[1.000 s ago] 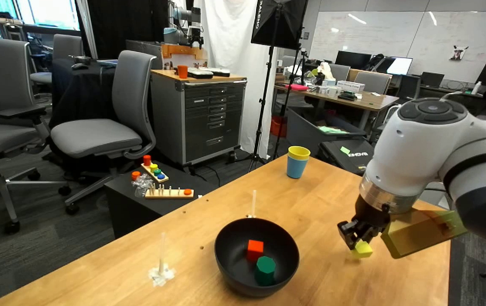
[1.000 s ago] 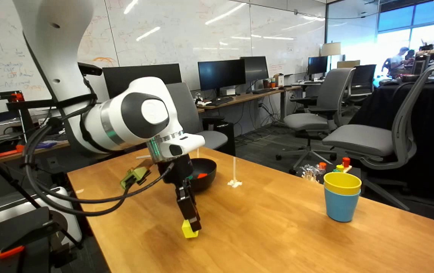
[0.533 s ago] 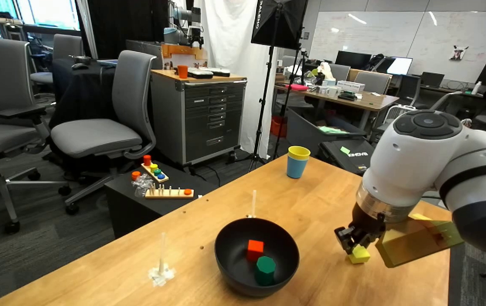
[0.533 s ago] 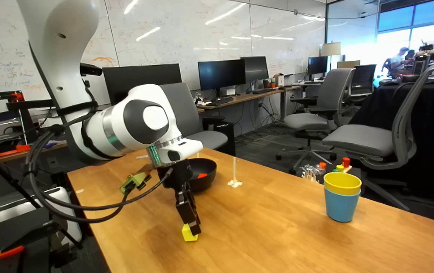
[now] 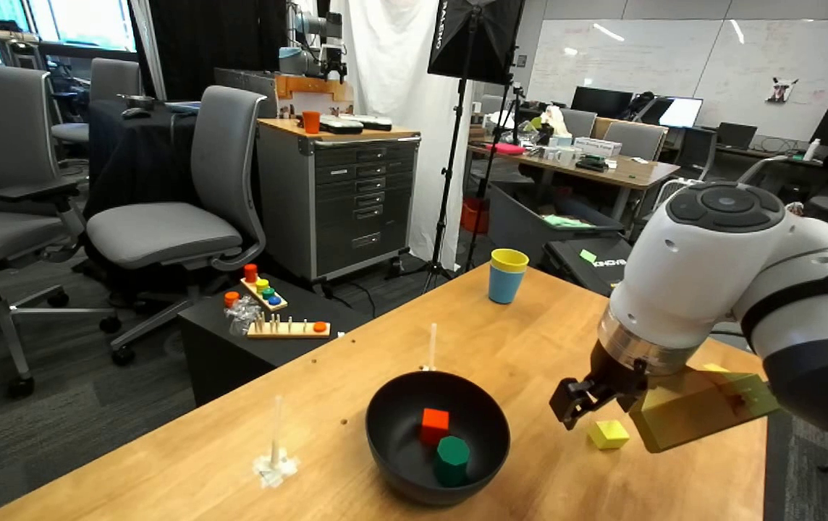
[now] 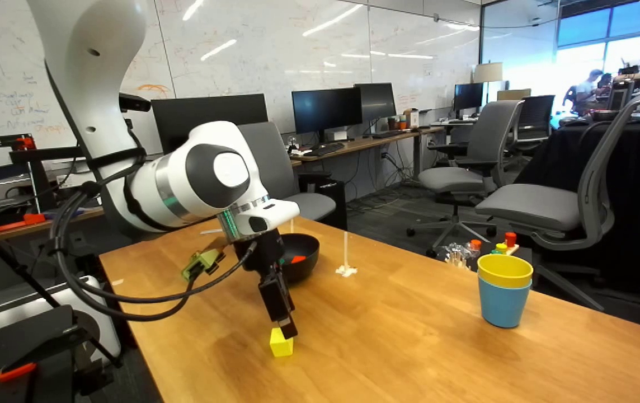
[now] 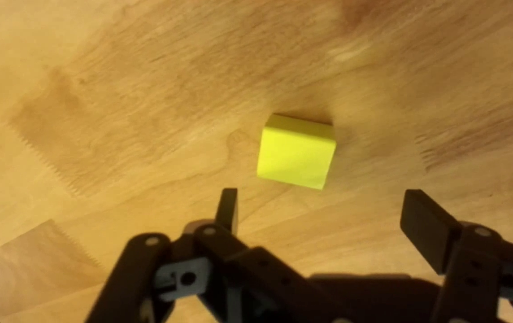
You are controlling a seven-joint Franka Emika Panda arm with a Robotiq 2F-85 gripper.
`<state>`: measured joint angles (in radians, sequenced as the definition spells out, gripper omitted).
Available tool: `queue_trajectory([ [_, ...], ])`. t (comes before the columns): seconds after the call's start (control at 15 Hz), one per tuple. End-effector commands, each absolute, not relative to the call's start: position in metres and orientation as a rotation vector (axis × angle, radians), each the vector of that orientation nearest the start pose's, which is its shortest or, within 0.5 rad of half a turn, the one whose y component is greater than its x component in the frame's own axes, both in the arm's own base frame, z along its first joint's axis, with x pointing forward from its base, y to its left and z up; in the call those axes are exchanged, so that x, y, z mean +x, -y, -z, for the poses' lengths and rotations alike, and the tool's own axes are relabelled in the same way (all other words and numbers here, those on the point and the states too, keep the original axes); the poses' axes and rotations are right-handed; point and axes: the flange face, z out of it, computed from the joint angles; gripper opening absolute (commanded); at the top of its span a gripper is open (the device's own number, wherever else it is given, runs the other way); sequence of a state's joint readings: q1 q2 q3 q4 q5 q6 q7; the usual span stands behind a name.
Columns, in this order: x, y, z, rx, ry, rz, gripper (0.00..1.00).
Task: Move the blocks from the bowl to the table
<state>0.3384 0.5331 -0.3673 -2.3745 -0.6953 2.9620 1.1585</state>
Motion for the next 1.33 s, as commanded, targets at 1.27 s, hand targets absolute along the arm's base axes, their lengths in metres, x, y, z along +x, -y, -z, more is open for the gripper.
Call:
queue_trajectory([
  [1.27, 0.501, -0.138, -0.24, -3.312, -0.262, 0.404, 1.0],
])
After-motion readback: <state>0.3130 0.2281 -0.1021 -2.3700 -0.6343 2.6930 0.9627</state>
